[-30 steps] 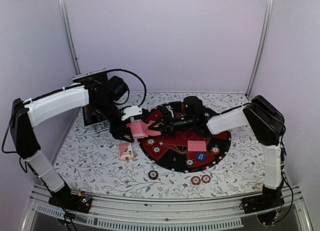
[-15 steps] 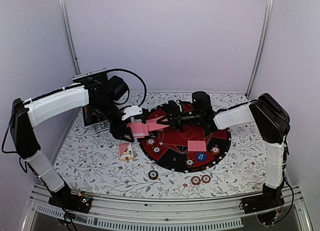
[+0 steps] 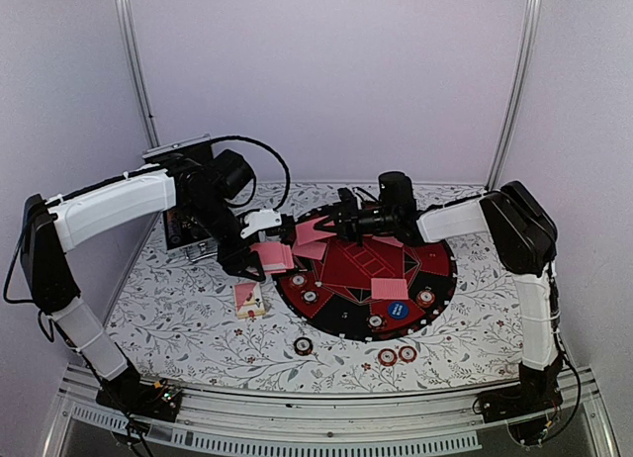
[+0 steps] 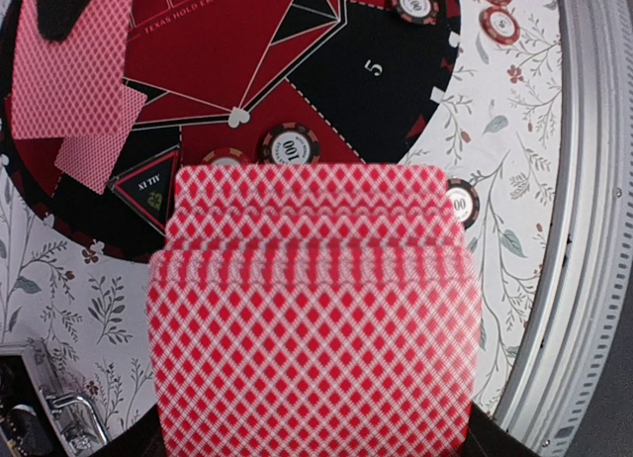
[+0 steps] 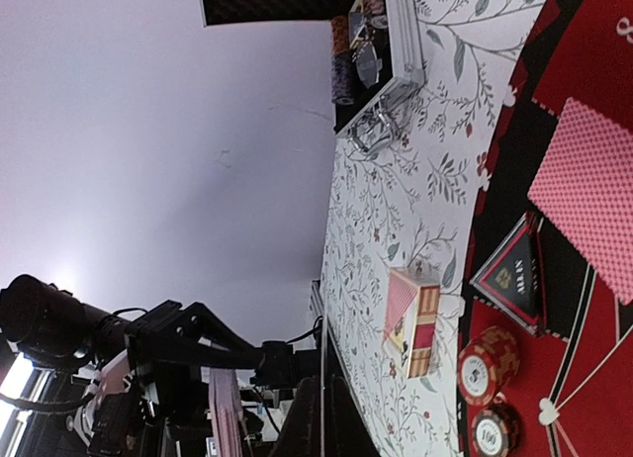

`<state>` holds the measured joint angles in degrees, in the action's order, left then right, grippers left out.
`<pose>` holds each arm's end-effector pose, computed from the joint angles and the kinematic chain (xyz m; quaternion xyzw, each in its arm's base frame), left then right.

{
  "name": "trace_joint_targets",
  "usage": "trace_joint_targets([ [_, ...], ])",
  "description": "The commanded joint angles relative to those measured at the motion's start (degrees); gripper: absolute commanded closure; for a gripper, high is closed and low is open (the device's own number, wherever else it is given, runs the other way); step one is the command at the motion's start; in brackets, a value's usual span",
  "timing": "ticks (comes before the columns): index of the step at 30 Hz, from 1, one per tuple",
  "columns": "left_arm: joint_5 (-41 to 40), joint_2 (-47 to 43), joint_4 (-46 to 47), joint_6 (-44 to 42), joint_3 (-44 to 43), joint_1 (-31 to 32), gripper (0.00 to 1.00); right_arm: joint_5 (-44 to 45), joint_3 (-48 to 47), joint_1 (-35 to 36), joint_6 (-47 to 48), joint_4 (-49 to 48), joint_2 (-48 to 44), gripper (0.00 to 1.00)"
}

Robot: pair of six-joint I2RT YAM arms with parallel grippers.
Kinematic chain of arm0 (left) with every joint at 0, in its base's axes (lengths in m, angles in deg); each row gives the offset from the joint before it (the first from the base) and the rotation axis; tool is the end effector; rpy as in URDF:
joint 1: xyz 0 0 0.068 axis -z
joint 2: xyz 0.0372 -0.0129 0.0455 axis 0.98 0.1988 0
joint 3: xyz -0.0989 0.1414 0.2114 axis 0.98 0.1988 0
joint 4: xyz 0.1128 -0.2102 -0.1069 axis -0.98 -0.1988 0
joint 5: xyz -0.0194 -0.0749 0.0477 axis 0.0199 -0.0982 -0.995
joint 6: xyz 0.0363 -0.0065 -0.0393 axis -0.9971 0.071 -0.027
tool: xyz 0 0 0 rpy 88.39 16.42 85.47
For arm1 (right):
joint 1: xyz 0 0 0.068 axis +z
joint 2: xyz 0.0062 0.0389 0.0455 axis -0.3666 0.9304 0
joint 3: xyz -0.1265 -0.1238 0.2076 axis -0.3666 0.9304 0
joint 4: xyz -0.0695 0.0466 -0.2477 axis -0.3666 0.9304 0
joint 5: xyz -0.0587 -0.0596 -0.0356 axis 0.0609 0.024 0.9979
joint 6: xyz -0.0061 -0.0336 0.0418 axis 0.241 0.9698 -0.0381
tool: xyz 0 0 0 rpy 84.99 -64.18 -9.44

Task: Distribute texas hold em gaming equipment

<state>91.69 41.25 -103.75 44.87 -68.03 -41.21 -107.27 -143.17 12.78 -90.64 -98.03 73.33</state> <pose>0.2538 -0.2069 0.2821 0.5902 0.7769 -0.1527 0.1573 0.3807 0.2939 0.1731 -0.0493 0.7618 0.6429 0.0626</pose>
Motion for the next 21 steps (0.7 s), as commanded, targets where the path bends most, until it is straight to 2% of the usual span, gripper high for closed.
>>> trace_joint_targets([
  [1, 0.98, -0.83, 1.00, 0.05, -1.39, -0.14, 1.00, 2.91, -7.77, -0.70, 4.58, 6.92, 6.28, 0.96],
  [12, 1.66, -0.92, 1.51, 0.31, -0.36, -0.23, 1.00, 9.09, -22.55, -0.79, 8.51, 14.55, 18.45, 0.96],
  [19, 1.63, -1.09, 1.68, 0.43, 0.01, -0.32, 1.00, 13.31, -25.47, -0.75, 9.84, 17.40, 21.87, 0.95],
  [21, 1.68, -1.09, 1.70, 0.47, 0.10, -0.32, 1.00, 14.58, -26.05, -0.71, 10.71, 18.89, 22.09, 0.91],
])
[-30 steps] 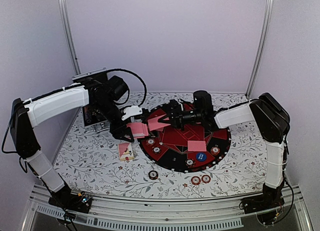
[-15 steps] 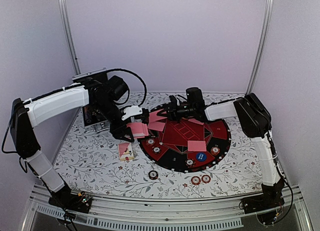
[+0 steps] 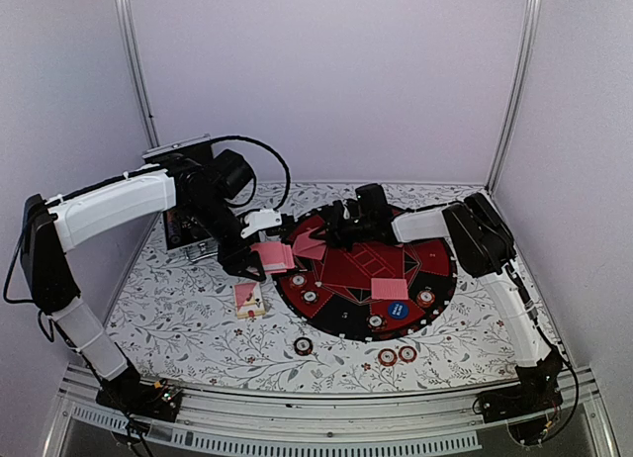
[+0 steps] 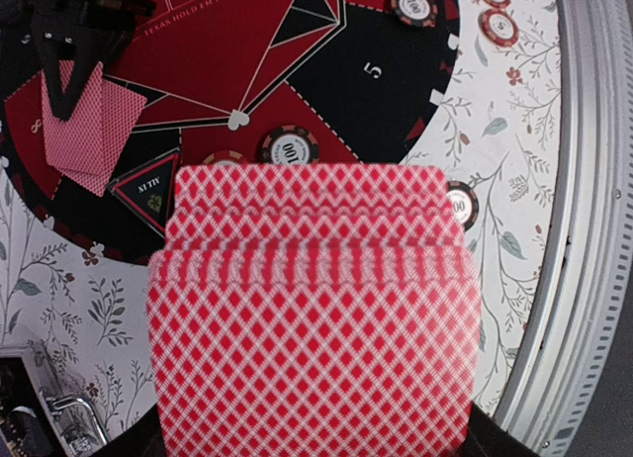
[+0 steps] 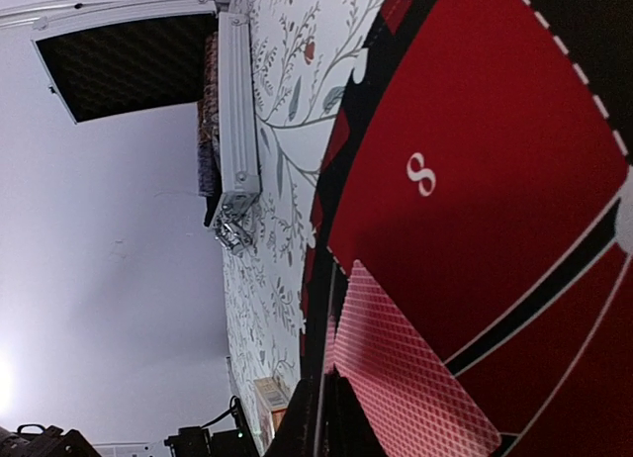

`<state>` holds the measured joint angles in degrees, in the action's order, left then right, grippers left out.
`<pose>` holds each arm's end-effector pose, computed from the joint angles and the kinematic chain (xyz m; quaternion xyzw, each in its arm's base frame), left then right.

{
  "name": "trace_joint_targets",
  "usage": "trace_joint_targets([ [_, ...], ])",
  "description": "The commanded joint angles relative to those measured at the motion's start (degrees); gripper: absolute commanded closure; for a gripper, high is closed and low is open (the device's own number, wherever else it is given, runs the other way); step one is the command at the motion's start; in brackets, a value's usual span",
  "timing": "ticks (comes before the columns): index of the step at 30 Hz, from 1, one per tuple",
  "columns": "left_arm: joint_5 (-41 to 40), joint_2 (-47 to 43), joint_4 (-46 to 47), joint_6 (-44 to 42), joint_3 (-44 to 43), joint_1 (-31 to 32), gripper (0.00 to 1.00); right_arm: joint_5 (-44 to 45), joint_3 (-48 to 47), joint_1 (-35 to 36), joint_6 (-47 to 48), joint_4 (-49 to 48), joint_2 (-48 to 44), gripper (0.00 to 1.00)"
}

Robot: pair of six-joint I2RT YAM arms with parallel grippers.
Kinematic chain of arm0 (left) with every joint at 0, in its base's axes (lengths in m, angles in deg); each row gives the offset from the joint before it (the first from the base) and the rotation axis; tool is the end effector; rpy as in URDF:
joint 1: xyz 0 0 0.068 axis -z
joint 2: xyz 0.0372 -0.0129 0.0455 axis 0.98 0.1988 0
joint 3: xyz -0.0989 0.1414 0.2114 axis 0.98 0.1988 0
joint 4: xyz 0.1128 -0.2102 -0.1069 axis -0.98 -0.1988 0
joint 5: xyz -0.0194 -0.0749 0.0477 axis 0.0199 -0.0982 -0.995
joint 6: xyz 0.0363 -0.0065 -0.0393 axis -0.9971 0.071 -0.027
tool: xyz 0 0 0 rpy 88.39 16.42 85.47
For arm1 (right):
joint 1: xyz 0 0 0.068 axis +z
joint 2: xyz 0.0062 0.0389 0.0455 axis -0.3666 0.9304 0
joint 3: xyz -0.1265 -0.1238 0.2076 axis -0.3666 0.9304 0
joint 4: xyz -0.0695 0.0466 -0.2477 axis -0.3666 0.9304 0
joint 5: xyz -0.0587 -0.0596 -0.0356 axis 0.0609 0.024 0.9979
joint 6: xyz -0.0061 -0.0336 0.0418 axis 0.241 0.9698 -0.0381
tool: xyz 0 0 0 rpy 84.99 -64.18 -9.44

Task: Distribute texas hold em gaming equipment

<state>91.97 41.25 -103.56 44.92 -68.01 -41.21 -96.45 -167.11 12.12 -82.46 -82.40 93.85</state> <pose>0.2540 -0.2072 0.2821 0.5900 0.7763 -0.1552 0.1585 0.4450 0.3246 0.0980 0.0018 0.8217 0.5601 0.1058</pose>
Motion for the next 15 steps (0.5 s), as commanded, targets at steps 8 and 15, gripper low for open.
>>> trace_joint_targets([
  [8, 1.53, -0.76, 1.61, 0.36, 0.26, -0.41, 1.00, 7.00, -2.59, 0.34, 6.16, 6.68, 0.31, 0.73],
  [15, 1.76, -0.74, 1.63, 0.43, 0.32, -0.41, 1.00, 11.07, -3.95, 0.78, 10.11, 14.04, -1.90, 0.53],
])
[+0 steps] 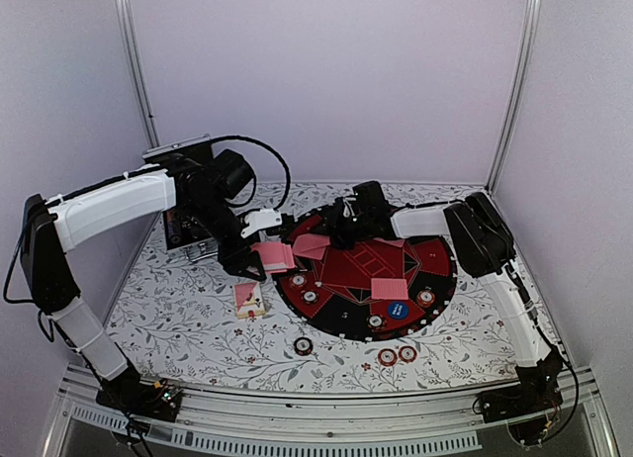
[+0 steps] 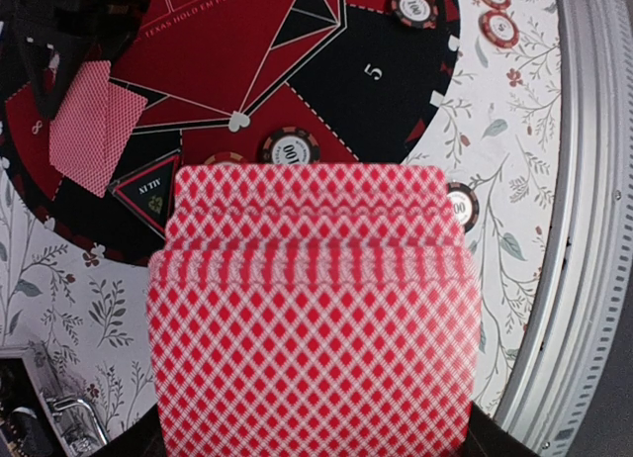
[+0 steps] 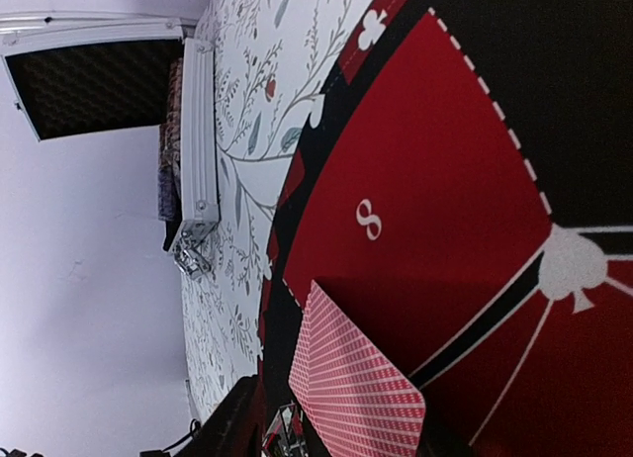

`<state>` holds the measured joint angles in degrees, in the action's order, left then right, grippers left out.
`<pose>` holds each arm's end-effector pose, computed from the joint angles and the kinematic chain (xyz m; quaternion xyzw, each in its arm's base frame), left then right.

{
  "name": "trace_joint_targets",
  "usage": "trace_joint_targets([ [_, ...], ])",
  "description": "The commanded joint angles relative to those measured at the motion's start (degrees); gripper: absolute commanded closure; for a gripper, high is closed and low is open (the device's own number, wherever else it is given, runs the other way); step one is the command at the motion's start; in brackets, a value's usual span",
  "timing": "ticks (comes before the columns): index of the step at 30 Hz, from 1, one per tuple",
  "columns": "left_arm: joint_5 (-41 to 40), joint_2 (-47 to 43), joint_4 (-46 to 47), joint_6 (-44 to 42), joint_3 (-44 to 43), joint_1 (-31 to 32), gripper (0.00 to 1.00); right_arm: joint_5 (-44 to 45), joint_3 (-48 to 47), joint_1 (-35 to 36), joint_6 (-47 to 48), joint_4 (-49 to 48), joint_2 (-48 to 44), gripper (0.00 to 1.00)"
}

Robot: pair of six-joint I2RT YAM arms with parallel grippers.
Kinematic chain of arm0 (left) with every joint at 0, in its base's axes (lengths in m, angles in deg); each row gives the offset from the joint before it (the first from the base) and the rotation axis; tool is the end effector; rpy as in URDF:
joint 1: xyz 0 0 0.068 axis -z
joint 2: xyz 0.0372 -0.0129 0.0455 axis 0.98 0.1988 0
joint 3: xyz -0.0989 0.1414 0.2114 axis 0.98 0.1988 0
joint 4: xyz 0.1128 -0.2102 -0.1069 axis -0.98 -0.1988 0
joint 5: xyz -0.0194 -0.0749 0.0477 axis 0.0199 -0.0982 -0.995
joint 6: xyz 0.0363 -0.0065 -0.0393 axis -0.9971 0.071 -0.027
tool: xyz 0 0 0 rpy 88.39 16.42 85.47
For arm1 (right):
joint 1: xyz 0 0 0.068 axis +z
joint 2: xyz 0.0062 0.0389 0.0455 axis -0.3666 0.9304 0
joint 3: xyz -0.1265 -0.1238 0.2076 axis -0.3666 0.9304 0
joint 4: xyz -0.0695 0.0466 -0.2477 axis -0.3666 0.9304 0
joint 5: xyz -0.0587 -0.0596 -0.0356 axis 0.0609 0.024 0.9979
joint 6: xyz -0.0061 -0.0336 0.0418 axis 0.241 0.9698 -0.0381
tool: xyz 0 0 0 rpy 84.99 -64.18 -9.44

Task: Distribute texas hold em gaming equipment

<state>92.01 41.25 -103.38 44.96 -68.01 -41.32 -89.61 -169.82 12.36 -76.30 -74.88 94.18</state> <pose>0.2546 -0.2070 0.2822 0.5891 0.7767 -0.1554 0.1601 0.4481 0.3254 0.0970 0.0026 0.8510 0.5051 0.1438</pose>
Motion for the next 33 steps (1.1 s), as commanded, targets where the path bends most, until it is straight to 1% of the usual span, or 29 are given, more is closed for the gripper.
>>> trace_joint_targets([
  [1, 1.79, -0.76, 1.48, 0.40, 0.34, -0.34, 1.00, 5.33, -1.17, 0.59, 5.02, 8.60, -2.95, 0.51],
  [7, 1.79, -0.74, 1.48, 0.45, 0.19, -0.33, 1.00, 9.38, 2.57, 0.61, 7.51, 12.31, -7.59, 0.43],
  [12, 1.82, -0.59, 1.35, 0.54, -0.14, -0.39, 1.00, 10.21, 4.74, 0.59, 8.37, 13.24, -10.39, 0.41],
  [20, 1.95, -0.49, 1.22, 0.58, -0.51, -0.30, 1.00, 12.99, 2.26, 0.74, 11.01, 19.79, -9.65, 0.41],
  [24, 2.15, -0.28, 1.17, 0.58, -0.53, -0.31, 1.00, 11.93, -0.07, 1.86, 11.99, 20.34, -8.20, 0.40],
  [28, 2.24, -0.04, 1.13, 0.68, -0.62, -0.30, 1.00, 8.84, -3.09, 2.88, 12.61, 20.18, -5.63, 0.39],
  [30, 2.17, -0.12, 1.05, 0.67, -0.62, -0.31, 1.00, 9.10, -3.99, 2.86, 12.80, 21.29, -5.17, 0.38],
  [33, 1.94, -0.38, 0.87, 0.67, -0.41, -0.38, 1.00, 13.00, -4.44, 2.75, 15.16, 24.69, -6.24, 0.33],
])
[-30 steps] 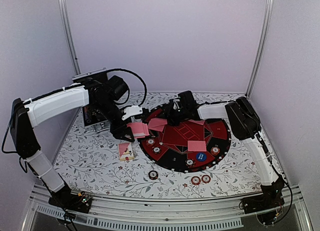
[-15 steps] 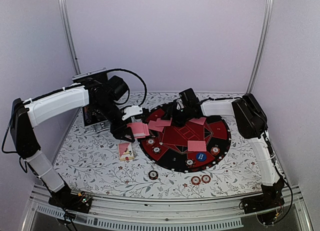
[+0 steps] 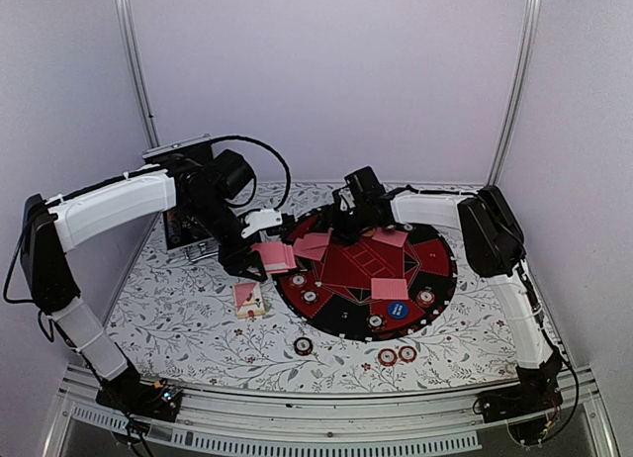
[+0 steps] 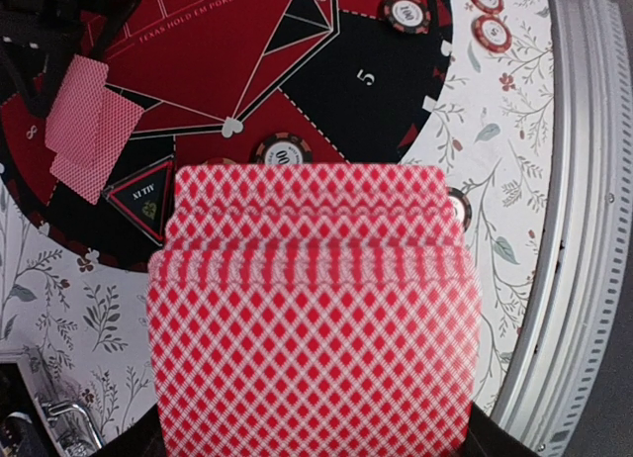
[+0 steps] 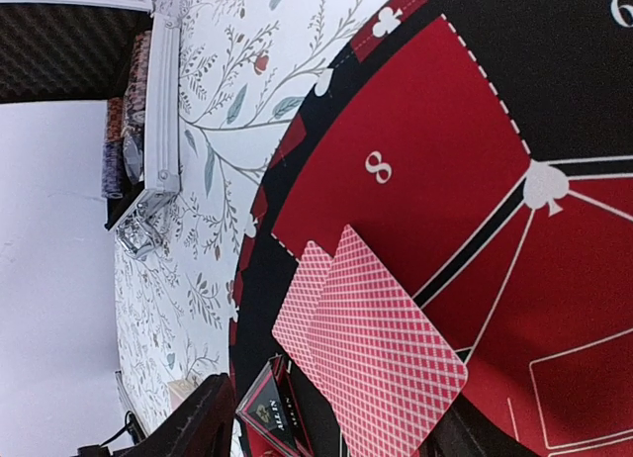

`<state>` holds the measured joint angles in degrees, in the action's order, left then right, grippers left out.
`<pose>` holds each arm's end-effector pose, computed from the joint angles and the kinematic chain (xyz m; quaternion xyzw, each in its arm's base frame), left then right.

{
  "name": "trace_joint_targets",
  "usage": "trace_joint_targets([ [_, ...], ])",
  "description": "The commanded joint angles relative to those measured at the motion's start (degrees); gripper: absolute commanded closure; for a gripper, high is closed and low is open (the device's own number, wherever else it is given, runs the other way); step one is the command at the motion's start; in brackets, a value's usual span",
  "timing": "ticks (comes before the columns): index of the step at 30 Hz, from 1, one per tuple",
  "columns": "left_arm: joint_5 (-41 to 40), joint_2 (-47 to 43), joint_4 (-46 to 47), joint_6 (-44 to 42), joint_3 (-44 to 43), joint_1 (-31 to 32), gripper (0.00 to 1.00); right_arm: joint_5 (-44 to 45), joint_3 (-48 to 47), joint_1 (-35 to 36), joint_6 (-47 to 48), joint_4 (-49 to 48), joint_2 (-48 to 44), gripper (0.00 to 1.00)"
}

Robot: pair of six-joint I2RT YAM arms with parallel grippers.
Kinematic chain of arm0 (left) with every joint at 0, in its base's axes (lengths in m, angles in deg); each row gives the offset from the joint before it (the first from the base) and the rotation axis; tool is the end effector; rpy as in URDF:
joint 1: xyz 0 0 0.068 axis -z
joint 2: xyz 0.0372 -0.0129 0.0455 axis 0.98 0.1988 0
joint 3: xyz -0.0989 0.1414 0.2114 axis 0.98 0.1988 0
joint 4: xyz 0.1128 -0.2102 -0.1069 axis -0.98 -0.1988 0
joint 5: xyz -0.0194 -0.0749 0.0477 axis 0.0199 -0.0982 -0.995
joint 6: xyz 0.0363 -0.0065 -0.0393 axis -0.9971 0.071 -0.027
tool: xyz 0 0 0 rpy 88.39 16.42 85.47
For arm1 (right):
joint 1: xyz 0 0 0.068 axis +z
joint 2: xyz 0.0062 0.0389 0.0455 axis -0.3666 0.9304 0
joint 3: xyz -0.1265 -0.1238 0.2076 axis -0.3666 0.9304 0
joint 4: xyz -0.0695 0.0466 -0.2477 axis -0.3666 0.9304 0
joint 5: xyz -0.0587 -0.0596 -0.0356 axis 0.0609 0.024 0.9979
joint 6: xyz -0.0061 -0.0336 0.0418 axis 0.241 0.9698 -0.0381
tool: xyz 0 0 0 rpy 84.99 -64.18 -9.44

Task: Distribute texas hold em gaming equipment

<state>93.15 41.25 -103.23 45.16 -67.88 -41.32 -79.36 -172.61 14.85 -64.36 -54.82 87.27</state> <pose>0.2542 -0.2075 0.2819 0.5881 0.7754 -0.1654 0.1595 0.4257 0.3320 0.1454 -0.0431 0.9005 0.3960 0.1743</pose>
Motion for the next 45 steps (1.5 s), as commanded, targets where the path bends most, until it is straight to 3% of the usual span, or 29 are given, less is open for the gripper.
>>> trace_joint_targets([
  [1, 0.83, -0.39, 0.71, 0.47, -0.45, -0.38, 1.00, 4.43, -1.69, 0.29, 4.28, 5.91, -0.14, 0.31],
  [7, 1.09, -0.48, 0.80, 0.64, -0.40, -0.38, 1.00, 7.89, 0.53, -0.08, 6.80, 11.62, -1.44, 0.26],
  [14, 1.00, -0.66, 0.71, 0.69, -0.37, -0.37, 1.00, 9.94, 7.06, -0.50, 8.03, 10.74, -5.16, 0.26],
  [45, 0.65, -0.57, 0.62, 0.65, -0.67, -0.39, 1.00, -10.81, 5.59, -0.99, -0.48, -2.01, 3.60, 0.31],
])
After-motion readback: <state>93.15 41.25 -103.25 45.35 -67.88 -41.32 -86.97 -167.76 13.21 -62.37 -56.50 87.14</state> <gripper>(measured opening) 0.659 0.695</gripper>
